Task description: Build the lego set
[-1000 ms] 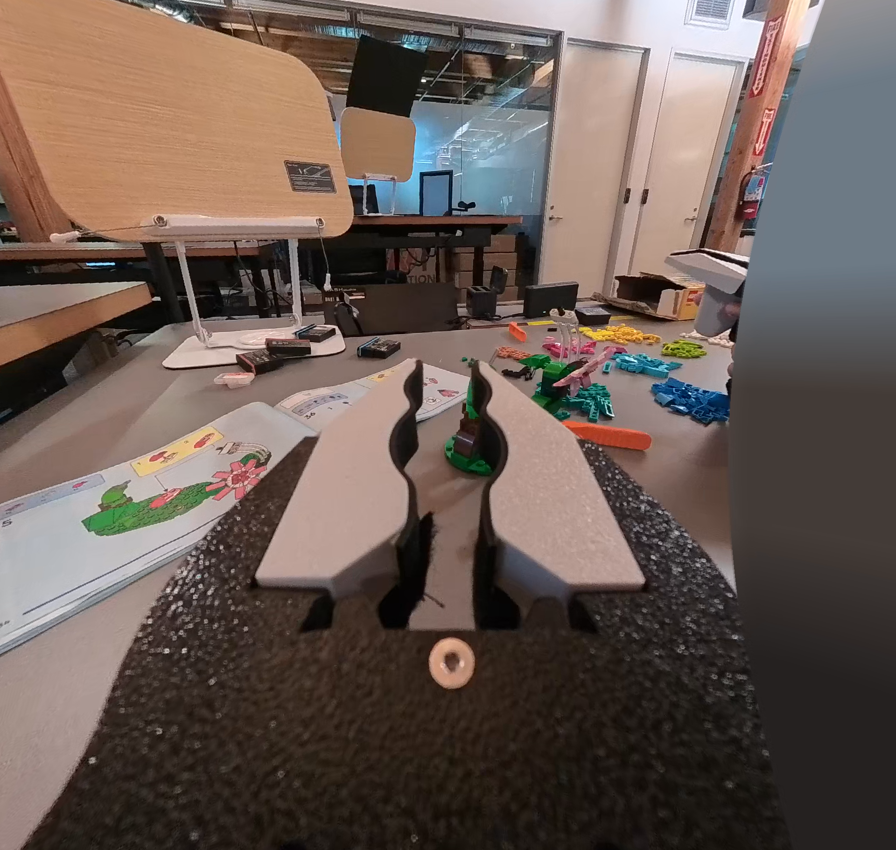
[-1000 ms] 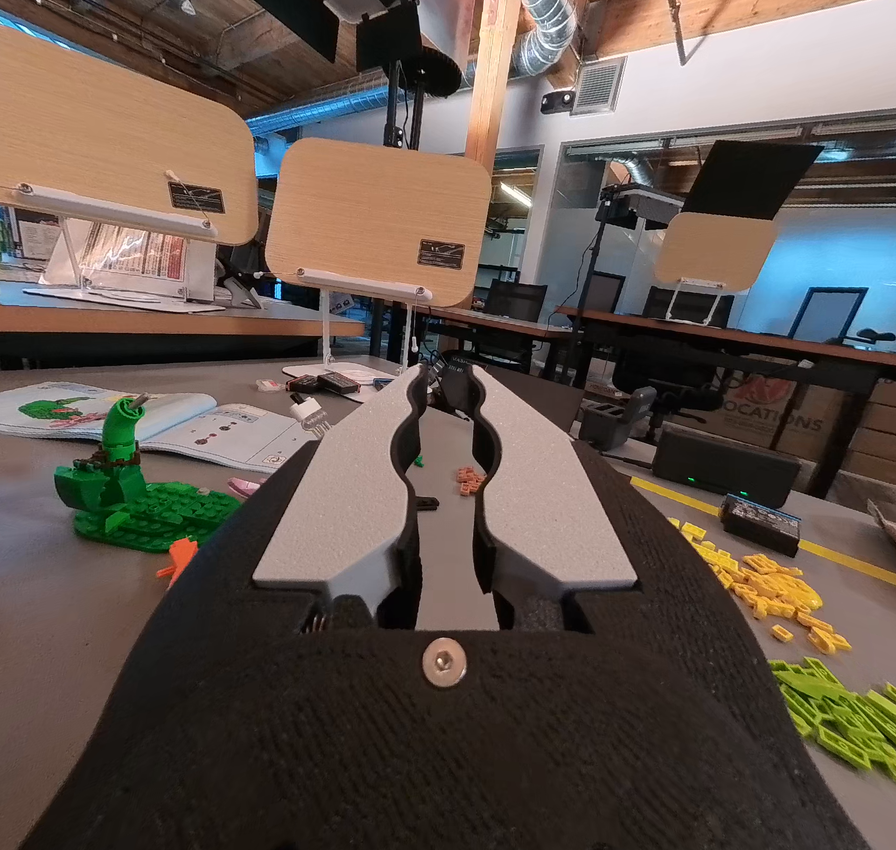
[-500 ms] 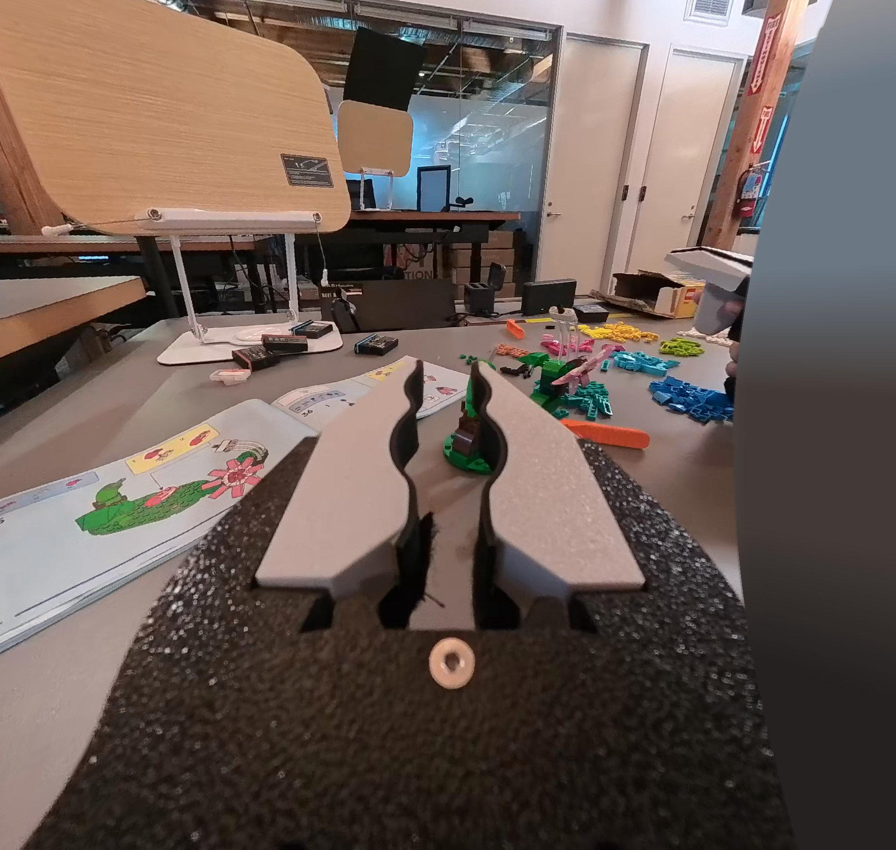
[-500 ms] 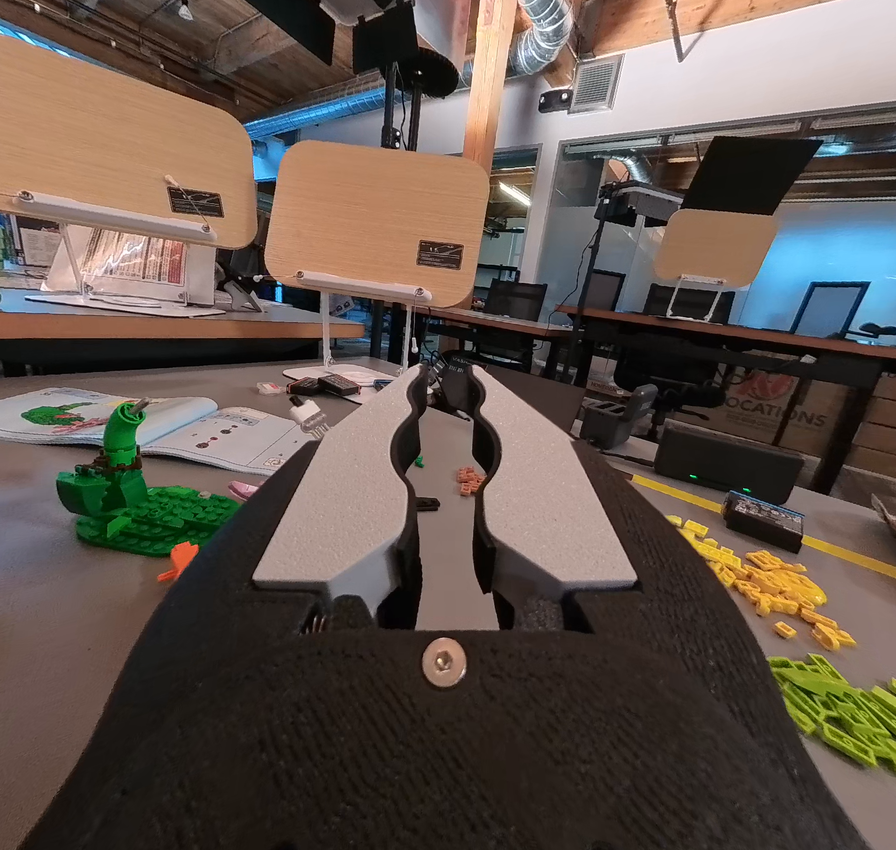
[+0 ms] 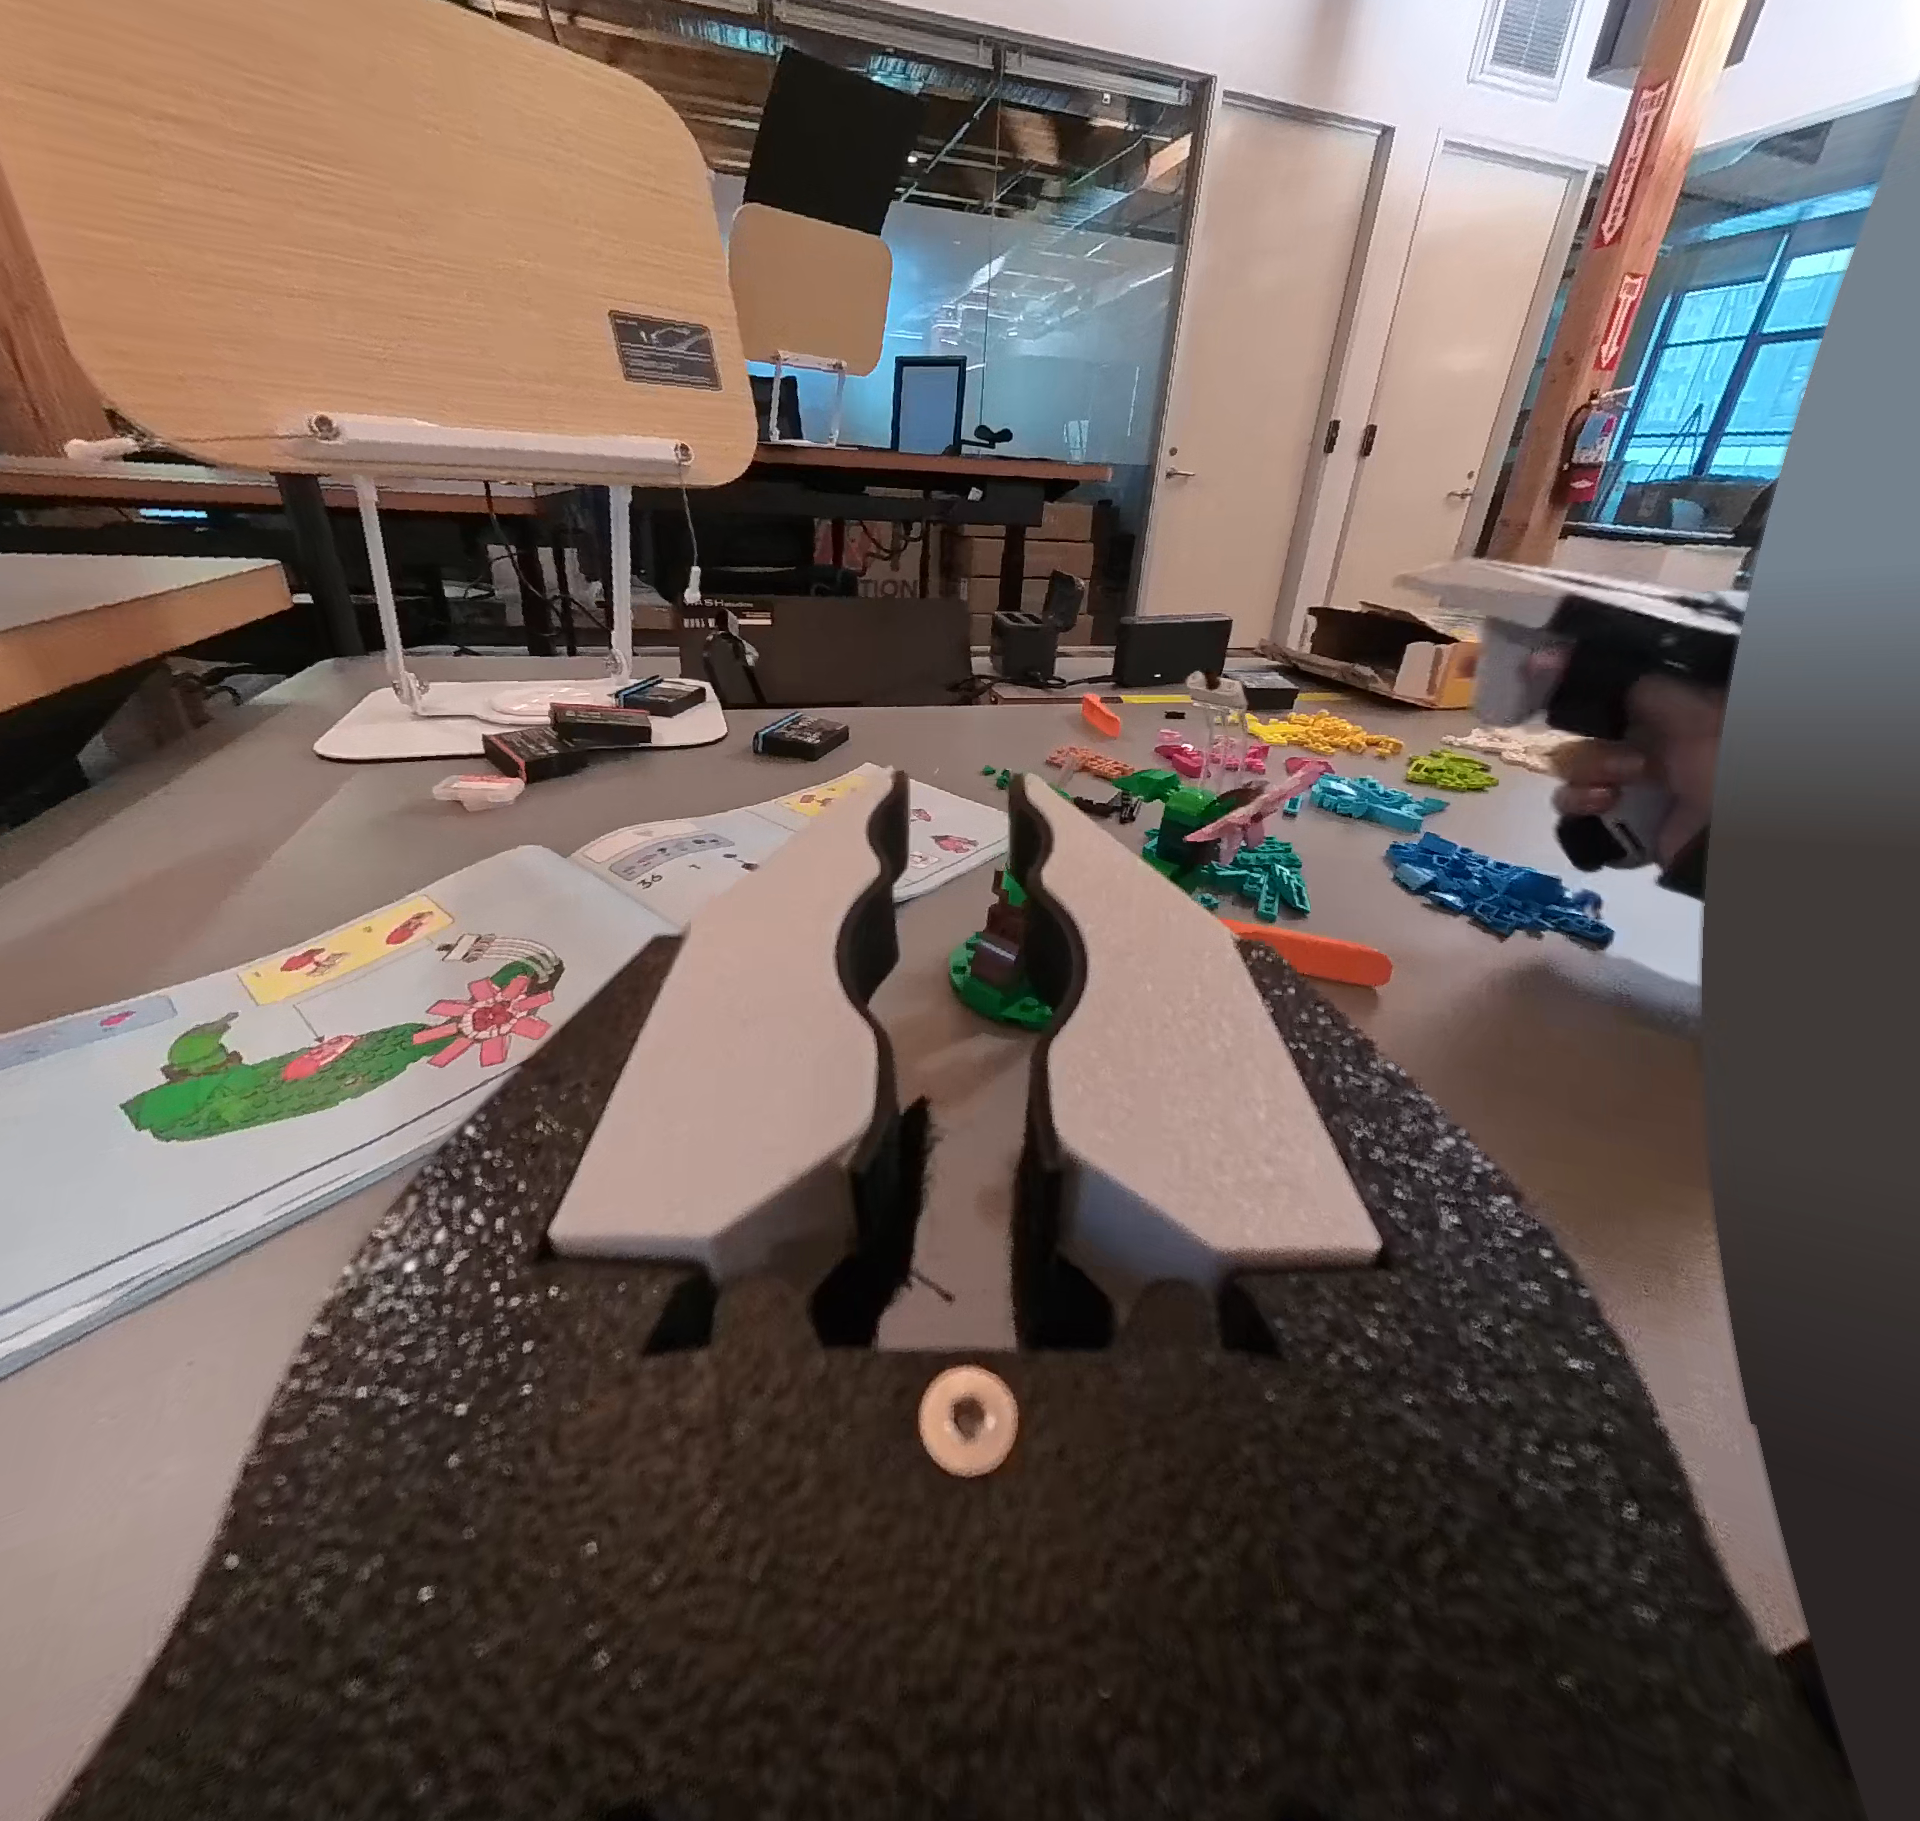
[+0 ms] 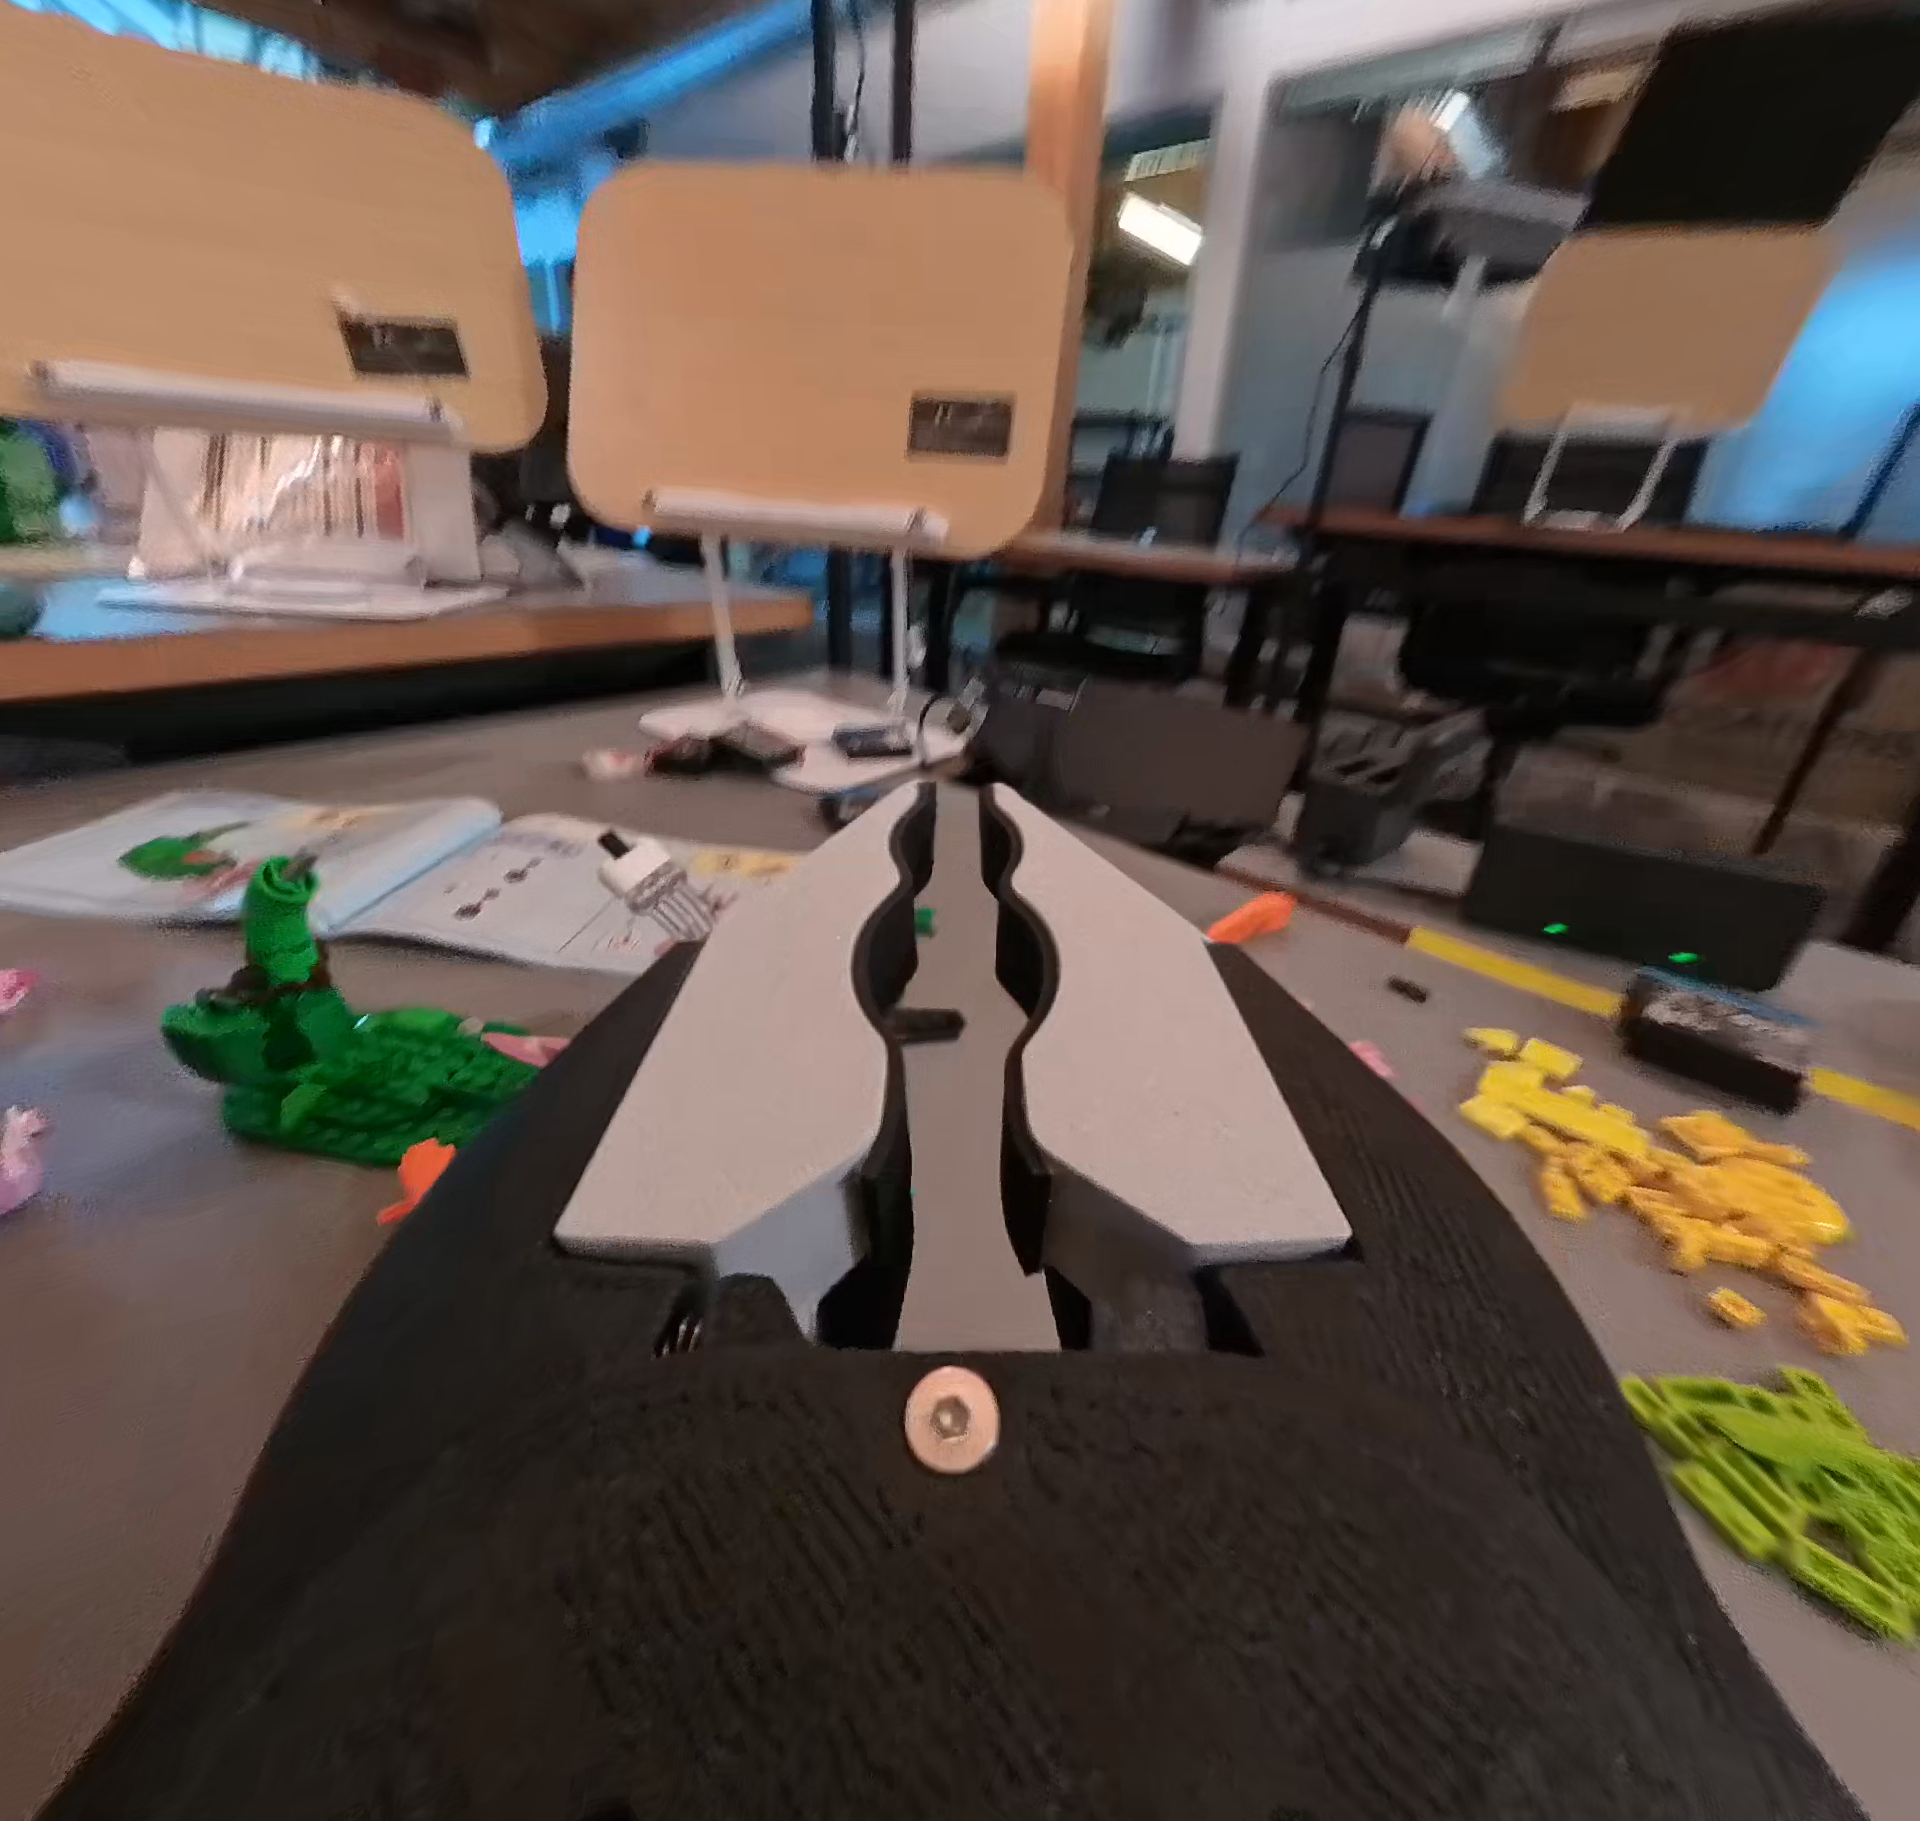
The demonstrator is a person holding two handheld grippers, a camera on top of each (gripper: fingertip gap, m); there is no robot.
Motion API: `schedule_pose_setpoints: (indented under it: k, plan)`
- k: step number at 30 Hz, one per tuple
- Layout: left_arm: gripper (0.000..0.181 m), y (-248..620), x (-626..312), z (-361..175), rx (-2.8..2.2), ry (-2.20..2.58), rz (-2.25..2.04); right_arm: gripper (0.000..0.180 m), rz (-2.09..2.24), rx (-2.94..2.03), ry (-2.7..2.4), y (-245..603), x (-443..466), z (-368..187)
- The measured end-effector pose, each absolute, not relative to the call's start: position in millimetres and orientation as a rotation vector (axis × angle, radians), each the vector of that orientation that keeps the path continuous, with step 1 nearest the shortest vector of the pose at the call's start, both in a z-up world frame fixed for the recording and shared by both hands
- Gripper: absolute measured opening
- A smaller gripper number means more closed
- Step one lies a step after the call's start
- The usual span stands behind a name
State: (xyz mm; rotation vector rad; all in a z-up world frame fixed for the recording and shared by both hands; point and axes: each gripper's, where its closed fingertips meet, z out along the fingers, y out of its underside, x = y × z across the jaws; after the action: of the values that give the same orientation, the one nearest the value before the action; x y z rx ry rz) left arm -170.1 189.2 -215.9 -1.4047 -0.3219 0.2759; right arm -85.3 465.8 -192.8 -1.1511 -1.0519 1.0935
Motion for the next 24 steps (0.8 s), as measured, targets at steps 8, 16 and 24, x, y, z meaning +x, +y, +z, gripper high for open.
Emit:
schedule_pose_setpoints:
  k: [8,16,24]
  plan:
    - [0.016,191.7,-168.5,-216.9,-1.414,-0.311,0.249,0.005,0.978,-1.266,-1.896,466.1,-199.5,-258.6]
    - [0.016,190.6,-170.6,-216.4,-1.402,-0.328,0.202,0.015,0.914,-1.323,-2.25,482.9,-251.9,-315.9]
    - [0.0,192.4,-173.9,-219.0,-1.413,-0.35,0.161,0.01,0.954,-1.362,-2.322,486.1,-259.0,-330.5]
